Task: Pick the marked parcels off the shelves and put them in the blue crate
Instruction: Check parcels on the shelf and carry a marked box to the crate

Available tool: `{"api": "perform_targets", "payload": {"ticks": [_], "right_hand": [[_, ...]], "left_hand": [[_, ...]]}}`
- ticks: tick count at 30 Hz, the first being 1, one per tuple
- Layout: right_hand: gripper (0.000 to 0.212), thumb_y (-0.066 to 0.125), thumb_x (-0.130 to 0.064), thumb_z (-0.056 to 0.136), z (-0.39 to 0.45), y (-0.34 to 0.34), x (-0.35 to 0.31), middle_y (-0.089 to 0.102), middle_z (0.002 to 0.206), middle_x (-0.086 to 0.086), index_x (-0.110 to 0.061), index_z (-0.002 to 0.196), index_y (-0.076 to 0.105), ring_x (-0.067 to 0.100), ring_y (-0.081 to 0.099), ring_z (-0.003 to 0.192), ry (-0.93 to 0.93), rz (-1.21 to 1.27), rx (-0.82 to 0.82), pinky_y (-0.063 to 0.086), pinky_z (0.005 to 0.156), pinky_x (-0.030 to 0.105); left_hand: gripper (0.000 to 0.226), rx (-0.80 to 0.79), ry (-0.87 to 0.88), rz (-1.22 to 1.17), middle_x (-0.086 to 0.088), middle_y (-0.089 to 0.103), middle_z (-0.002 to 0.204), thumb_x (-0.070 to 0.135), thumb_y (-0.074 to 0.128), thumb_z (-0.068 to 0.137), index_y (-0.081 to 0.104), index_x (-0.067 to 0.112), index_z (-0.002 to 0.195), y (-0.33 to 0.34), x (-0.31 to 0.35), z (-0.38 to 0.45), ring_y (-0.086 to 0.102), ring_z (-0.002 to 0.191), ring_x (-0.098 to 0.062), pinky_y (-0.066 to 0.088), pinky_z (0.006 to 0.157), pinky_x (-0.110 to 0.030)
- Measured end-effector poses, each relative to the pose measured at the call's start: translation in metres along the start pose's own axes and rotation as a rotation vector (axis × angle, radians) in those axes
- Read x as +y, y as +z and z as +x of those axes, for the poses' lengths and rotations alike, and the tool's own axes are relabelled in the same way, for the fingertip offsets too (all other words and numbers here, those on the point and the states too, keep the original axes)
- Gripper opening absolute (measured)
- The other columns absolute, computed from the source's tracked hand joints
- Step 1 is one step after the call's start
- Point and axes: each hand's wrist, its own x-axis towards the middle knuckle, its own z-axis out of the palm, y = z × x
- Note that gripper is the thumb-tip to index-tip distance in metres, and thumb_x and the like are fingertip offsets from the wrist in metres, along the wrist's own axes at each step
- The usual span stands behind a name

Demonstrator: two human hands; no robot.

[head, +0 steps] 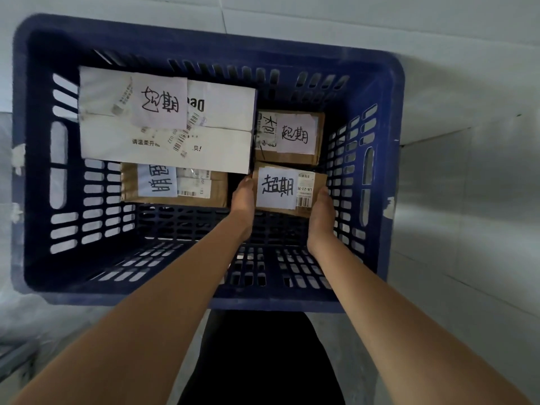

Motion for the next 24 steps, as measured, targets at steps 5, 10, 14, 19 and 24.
{"api": "perform_targets", "payload": {"ticks": [5,10,14,19,24], "right_hand": [[0.034,0.03,-0.044,0.104,0.006,0.004,-0.006,0.066,0.112,-0.003,-0.029,0.113,0.059,0.018,0.06,0.11,-0.013,0.013,-0.024,0.045,0.102,0.034],[0.04,0.03,-0.046,0.103,0.006,0.001,-0.004,0.065,0.124,0.001,-0.026,0.123,0.059,0.02,0.059,0.115,-0.032,-0.026,-0.032,0.043,0.107,0.04],[0.057,0.033,-0.056,0.095,-0.004,-0.001,-0.011,0.058,0.135,0.001,-0.023,0.138,0.051,0.022,0.054,0.124,-0.065,-0.075,-0.003,0.039,0.11,0.044],[0.056,0.032,-0.051,0.101,-0.036,-0.007,-0.036,0.042,0.151,0.003,-0.021,0.148,0.039,0.024,0.039,0.138,-0.13,-0.143,0.02,0.03,0.116,0.045],[0.052,0.03,-0.048,0.102,-0.103,-0.022,-0.077,0.055,0.137,0.005,-0.017,0.137,0.052,0.024,0.048,0.128,-0.149,-0.21,-0.013,0.036,0.109,0.04]], "left_hand": [[0.025,0.019,-0.026,0.026,0.001,0.055,0.115,0.027,0.029,0.104,0.052,0.022,0.109,0.0,0.005,0.009,0.052,0.108,-0.022,0.035,0.101,-0.033],[0.046,0.025,-0.044,0.011,-0.002,0.048,0.142,0.035,0.028,0.105,0.033,0.022,0.149,-0.002,-0.001,0.008,0.041,0.133,-0.026,0.028,0.11,-0.037],[0.048,0.033,-0.038,0.008,-0.002,0.049,0.145,0.041,0.03,0.101,0.042,0.027,0.145,-0.009,-0.009,0.012,0.044,0.132,-0.026,0.03,0.114,-0.047],[0.048,0.074,-0.029,0.139,-0.001,0.035,0.153,0.034,0.03,0.104,0.031,0.023,0.15,-0.015,0.013,-0.042,0.036,0.138,-0.024,0.026,0.115,-0.038],[0.046,0.084,0.029,0.401,-0.001,0.053,0.133,0.026,0.03,0.105,0.031,0.019,0.15,-0.029,0.04,-0.124,0.052,0.085,-0.014,0.039,0.08,-0.028]]}}
